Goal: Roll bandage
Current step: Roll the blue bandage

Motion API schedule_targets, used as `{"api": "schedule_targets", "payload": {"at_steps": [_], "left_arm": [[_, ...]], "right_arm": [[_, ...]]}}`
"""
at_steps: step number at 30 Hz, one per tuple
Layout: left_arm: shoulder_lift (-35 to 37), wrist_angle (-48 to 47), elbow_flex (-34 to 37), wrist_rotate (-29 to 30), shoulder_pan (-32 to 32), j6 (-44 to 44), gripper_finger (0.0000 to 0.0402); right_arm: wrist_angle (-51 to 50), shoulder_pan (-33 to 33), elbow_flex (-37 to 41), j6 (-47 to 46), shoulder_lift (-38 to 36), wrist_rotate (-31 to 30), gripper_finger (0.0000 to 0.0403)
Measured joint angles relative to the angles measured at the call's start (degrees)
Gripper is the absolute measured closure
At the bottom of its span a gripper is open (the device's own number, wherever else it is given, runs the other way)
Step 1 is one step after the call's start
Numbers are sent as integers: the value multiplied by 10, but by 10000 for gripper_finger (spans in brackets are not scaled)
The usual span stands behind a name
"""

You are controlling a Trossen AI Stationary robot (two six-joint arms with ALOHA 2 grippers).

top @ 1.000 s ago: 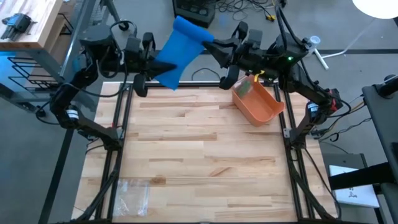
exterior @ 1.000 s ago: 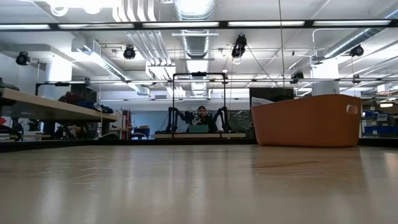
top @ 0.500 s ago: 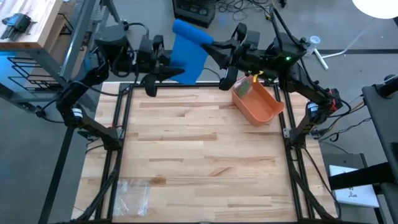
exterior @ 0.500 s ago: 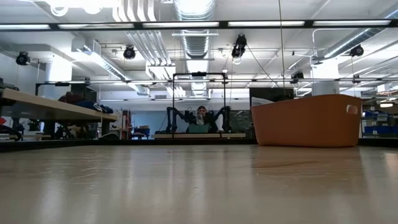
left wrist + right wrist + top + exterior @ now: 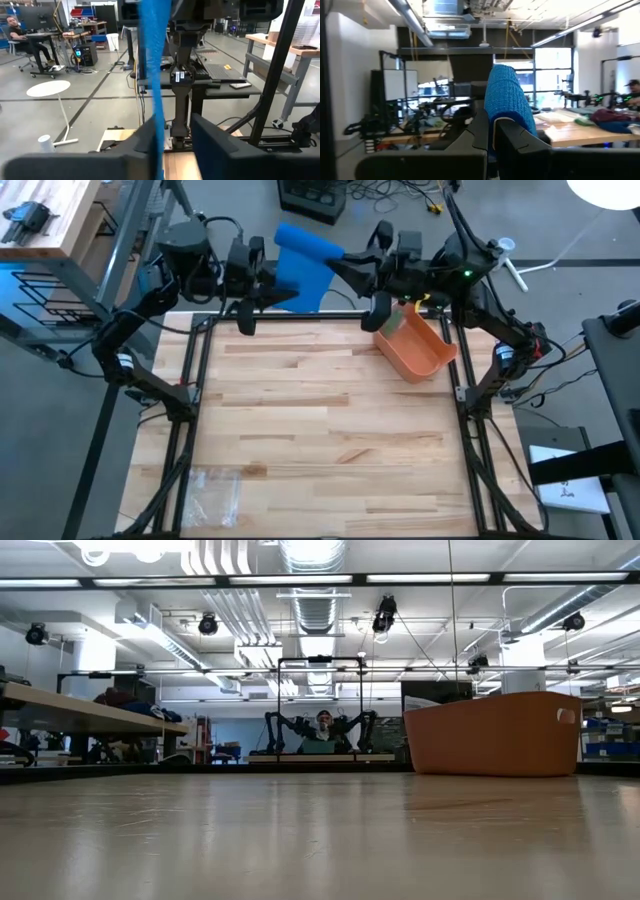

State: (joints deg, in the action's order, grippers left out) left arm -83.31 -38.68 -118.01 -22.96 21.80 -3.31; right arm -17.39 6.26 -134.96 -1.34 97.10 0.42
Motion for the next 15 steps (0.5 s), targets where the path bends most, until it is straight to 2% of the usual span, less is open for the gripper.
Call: {"api": "schedule_targets", "payload": {"at_steps": [3, 5, 15], "left_arm": [[0, 0, 0, 0, 0, -1, 368], [0, 0, 0, 0, 0, -5, 392], [18, -37, 0, 50, 2, -34, 401]], "right_arm": [[0, 0, 0, -14, 0, 22, 400], [0, 0, 0, -19, 0, 31, 400], [-1, 0, 0, -82, -15, 60, 400]]}}
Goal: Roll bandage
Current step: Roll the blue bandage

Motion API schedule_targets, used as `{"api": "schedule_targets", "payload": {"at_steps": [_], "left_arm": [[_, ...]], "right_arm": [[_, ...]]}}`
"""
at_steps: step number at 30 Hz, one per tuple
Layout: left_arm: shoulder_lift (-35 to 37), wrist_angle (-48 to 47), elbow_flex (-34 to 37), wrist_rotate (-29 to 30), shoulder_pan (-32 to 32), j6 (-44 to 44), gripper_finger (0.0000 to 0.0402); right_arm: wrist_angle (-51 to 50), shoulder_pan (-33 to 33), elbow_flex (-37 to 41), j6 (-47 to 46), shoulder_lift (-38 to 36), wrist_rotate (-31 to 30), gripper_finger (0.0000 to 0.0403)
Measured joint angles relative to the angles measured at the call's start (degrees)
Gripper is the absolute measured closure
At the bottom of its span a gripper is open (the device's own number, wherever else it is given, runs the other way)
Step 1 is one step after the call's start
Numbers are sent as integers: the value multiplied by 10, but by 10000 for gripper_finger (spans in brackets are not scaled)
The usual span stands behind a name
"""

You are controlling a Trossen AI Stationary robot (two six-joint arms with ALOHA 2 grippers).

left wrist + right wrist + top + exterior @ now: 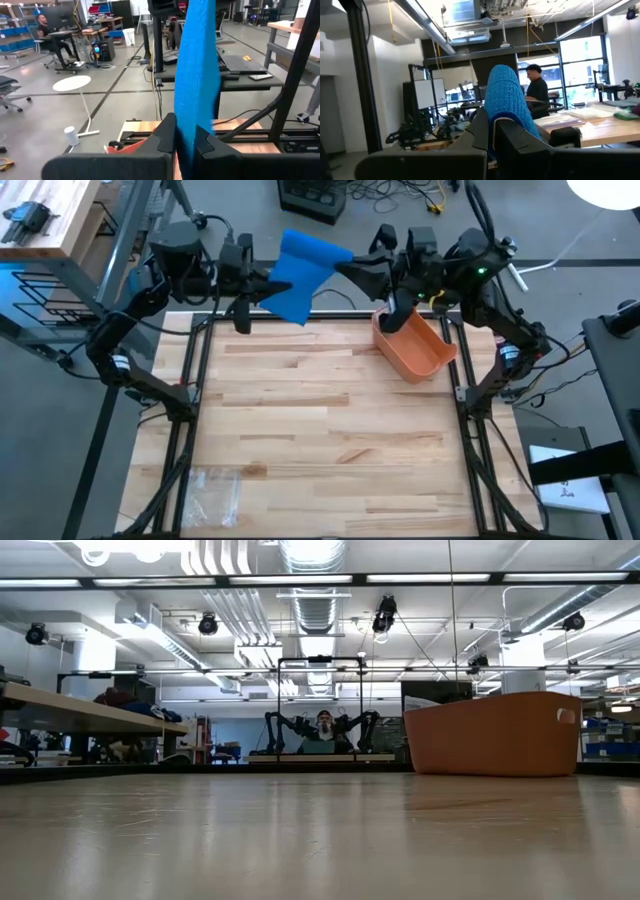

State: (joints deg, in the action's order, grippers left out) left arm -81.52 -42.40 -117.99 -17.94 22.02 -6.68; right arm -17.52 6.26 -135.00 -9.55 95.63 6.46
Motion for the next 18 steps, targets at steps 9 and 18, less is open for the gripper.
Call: {"api": "schedule_targets", "payload": {"at_steps": [9, 18], "left_arm": [[9, -25, 0, -5, 0, 3, 401], [48, -38, 0, -26, 0, 17, 401]], "right_arm": [[-19, 0, 0, 34, -5, -6, 400], [-43, 0, 0, 102, -5, -93, 400]]}}
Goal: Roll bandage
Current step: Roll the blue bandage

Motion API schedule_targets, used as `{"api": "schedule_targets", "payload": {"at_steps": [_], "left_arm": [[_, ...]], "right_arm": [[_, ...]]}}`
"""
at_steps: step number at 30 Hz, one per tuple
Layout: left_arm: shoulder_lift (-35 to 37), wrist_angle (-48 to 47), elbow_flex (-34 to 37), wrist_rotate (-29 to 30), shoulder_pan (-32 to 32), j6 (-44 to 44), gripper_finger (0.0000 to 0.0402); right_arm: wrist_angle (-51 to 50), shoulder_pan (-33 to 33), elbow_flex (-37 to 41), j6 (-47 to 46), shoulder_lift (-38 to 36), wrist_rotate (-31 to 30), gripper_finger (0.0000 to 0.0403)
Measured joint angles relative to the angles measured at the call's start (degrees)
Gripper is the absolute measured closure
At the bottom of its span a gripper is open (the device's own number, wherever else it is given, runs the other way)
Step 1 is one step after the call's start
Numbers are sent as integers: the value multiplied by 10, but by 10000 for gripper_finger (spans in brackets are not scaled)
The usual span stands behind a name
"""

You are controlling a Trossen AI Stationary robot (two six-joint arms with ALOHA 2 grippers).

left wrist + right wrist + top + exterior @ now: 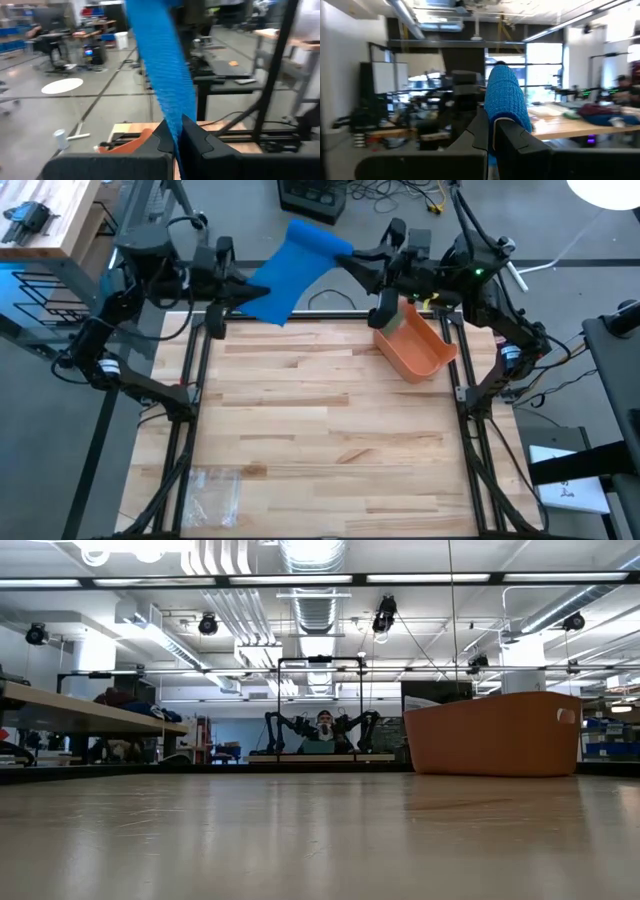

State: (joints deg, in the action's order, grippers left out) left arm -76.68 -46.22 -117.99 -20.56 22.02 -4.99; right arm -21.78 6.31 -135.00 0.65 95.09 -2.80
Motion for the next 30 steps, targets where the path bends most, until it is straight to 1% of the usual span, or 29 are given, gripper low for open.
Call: {"api": "schedule_targets", "payload": {"at_steps": [2, 4, 10, 12, 17, 21, 23, 27, 29, 30], "left_arm": [[6, -6, 0, -28, 0, 1, 401], [7, -7, 0, -47, -1, 10, 401], [-2, -14, 2, -55, -1, 32, 401], [-3, -14, 5, -55, -2, 32, 401], [-2, -13, 8, -55, -2, 42, 401], [3, 7, 8, -59, -2, 59, 401], [5, 24, 8, -90, -2, 71, 401], [4, 93, 8, -189, -2, 125, 401], [1, 128, 8, -215, -7, 152, 401], [-1, 139, 8, -216, -10, 161, 401]], "right_arm": [[3, 0, 0, 8, 0, -21, 400], [18, 1, 0, 9, 0, -27, 400], [75, 1, 0, 20, 0, -28, 400], [72, 1, 0, 38, 0, -31, 400], [43, 3, 0, 50, 0, -71, 400], [12, 2, 1, 60, 3, -119, 400], [1, 3, 1, 61, 4, -128, 400], [-3, 3, 2, 67, 15, -128, 400], [-3, 3, 2, 67, 24, -127, 400], [-3, 3, 2, 64, 28, -127, 400]]}}
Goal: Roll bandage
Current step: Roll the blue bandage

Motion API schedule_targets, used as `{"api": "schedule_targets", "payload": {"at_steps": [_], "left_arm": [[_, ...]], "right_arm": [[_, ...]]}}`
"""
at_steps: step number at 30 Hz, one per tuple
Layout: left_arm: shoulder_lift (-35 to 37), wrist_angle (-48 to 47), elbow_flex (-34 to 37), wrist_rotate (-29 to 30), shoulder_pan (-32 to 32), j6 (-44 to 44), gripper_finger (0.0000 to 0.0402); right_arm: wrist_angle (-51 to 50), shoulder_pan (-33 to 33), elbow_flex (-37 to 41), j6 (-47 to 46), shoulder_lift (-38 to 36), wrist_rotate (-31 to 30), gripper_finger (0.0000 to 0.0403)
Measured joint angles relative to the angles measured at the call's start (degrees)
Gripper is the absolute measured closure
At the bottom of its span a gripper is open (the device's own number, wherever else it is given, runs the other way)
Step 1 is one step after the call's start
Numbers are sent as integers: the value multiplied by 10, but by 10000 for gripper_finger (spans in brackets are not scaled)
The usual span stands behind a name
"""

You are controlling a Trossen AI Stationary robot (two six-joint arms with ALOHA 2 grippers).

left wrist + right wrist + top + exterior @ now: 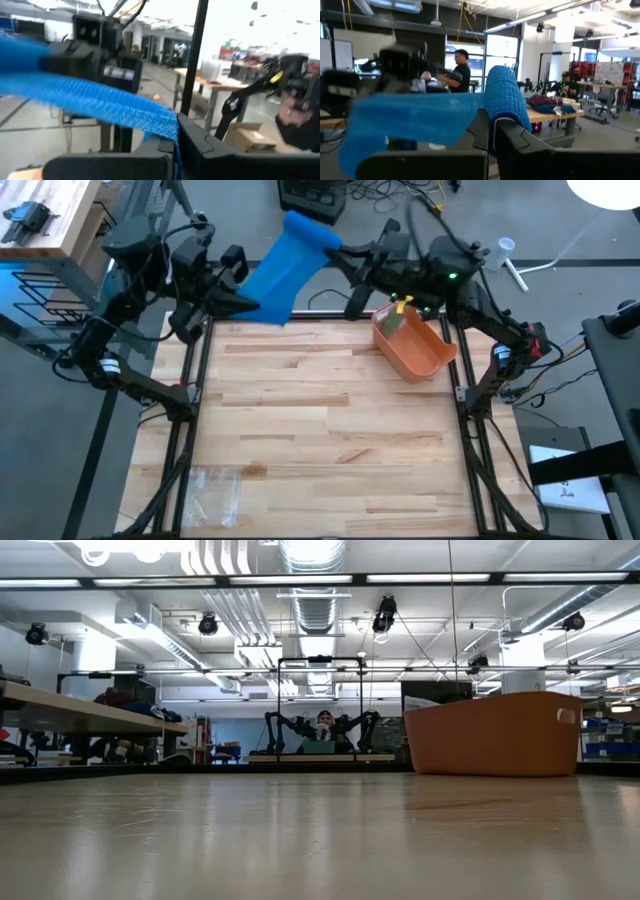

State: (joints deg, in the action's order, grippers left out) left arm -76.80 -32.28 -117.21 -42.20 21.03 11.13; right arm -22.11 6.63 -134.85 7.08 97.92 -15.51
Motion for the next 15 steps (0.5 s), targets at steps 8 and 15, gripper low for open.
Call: {"api": "schedule_targets", "payload": {"at_steps": [8, 15], "left_arm": [[-5, 71, 0, -4, -3, 68, 401], [-10, 121, 0, 57, -1, 126, 401]], "right_arm": [[-51, 0, 0, -38, 17, 5, 400], [-78, -1, 3, -61, 17, 13, 400]]}}
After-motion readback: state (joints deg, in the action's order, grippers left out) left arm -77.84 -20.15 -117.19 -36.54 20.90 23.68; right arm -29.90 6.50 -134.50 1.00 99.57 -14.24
